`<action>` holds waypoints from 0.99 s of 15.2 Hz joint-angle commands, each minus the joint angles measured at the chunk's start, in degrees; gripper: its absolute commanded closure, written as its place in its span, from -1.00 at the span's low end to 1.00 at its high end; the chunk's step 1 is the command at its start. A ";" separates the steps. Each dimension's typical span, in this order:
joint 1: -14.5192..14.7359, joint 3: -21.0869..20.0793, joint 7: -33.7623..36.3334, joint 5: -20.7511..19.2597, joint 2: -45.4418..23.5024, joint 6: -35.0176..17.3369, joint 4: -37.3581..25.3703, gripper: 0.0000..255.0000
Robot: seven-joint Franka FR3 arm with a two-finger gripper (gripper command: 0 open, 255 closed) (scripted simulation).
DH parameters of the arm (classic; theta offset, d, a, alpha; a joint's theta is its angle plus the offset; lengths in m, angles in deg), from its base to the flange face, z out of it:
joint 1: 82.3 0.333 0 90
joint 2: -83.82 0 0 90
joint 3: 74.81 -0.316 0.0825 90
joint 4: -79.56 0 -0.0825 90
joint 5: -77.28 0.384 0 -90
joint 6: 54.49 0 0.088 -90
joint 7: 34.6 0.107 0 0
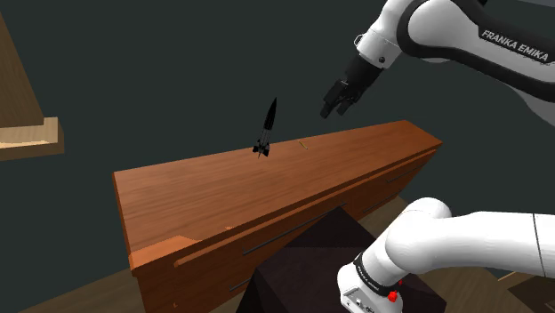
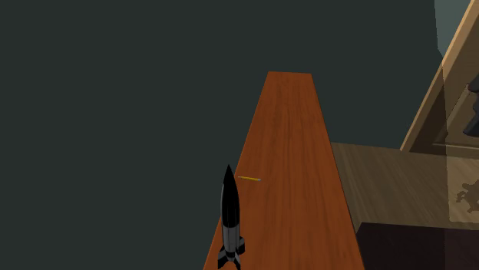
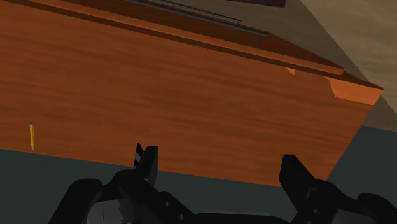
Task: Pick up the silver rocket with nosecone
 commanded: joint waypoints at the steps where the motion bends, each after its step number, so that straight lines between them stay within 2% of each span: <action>1: 0.00 0.00 0.00 0.00 0.00 0.00 0.00 -1.00; 9: -2.92 -7.19 6.82 -4.57 -3.37 -23.23 13.00 -1.00; 12: -5.06 -10.28 10.51 -7.34 -6.98 -32.18 16.00 -1.00; 15: -8.41 -13.95 15.33 -11.39 -11.78 -41.00 17.82 -1.00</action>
